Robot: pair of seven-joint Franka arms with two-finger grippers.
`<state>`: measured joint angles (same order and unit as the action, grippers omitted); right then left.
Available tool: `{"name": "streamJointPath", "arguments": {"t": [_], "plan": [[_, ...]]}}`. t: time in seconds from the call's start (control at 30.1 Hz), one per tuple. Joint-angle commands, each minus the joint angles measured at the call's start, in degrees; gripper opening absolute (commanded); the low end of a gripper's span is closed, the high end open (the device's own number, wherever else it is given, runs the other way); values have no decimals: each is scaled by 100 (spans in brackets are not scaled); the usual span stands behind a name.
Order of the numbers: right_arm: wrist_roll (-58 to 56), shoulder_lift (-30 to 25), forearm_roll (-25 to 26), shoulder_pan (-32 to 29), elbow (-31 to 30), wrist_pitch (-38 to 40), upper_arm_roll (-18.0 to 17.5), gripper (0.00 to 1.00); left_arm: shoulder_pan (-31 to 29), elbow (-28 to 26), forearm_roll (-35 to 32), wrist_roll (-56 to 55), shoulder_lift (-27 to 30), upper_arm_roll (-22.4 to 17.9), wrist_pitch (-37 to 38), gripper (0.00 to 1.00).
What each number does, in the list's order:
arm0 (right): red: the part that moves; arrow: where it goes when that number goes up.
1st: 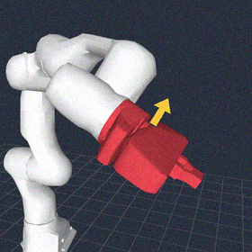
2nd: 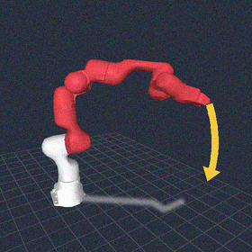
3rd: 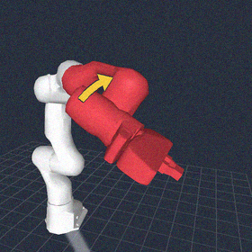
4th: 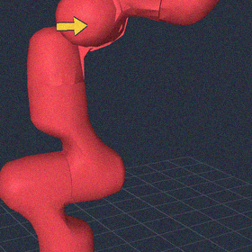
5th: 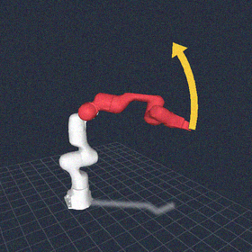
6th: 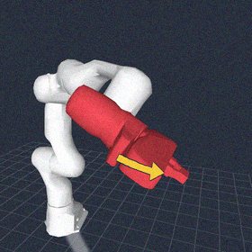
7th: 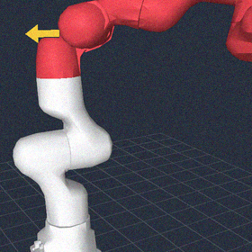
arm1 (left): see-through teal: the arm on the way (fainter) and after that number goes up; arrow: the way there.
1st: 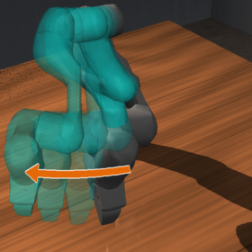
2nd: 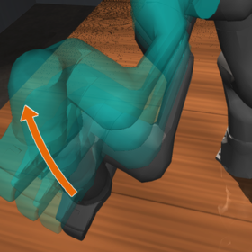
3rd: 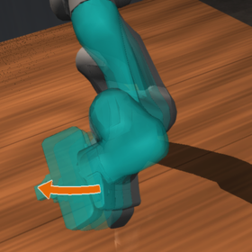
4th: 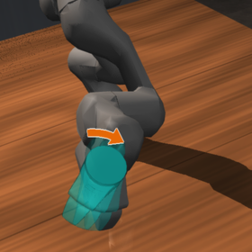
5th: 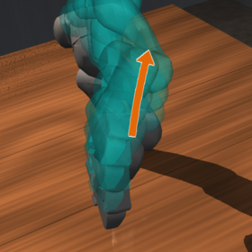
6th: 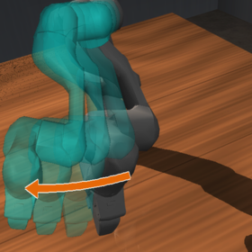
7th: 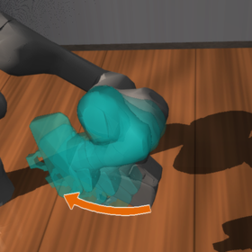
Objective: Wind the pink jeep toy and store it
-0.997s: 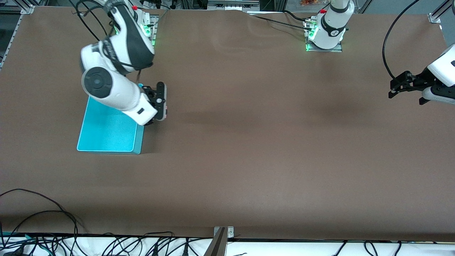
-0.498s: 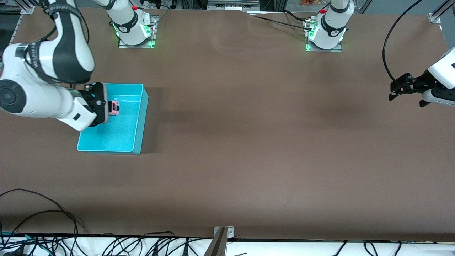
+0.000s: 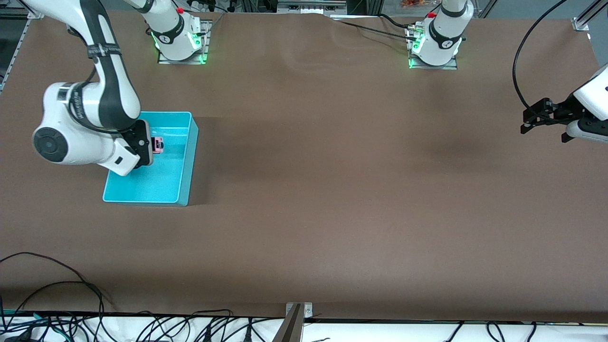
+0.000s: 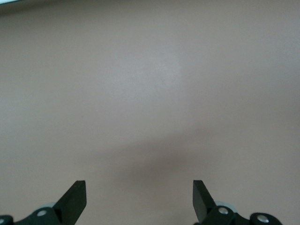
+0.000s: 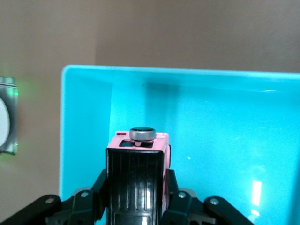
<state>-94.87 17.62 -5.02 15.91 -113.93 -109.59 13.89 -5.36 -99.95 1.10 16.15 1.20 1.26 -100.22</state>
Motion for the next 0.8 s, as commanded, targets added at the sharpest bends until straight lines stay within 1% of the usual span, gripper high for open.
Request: {"name": "streamJointPath", "arguments": {"t": [0.0,0.07,0.17,0.33,0.66,0.7,0.73,0.76], "plan": [[-128,-523,-104,26,-1174,-905,26,29,-36,239,57,54,-76,-20,266,100],[-128,-541,-104,17,-1376,-1116,26,29,-36,283,57,46,-67,-20,380,100],[-128,-514,-104,26,-1482,-1283,26,29,-36,371,57,46,-76,-20,573,100],[-128,-505,-104,26,-1746,-1635,26,30,-27,380,57,28,-76,-20,600,100],[-128,-400,-104,26,-1922,-1952,26,32,-36,433,65,37,-85,-20,618,100],[-128,-400,-104,26,-1922,-1952,26,34,-36,424,57,37,-76,-12,627,100],[-128,-391,-104,26,-1922,-1943,26,44,-36,424,57,37,-85,-20,627,100],[-119,-391,-104,26,-1913,-1943,26,60,-27,433,57,37,-85,-20,627,100]]}}
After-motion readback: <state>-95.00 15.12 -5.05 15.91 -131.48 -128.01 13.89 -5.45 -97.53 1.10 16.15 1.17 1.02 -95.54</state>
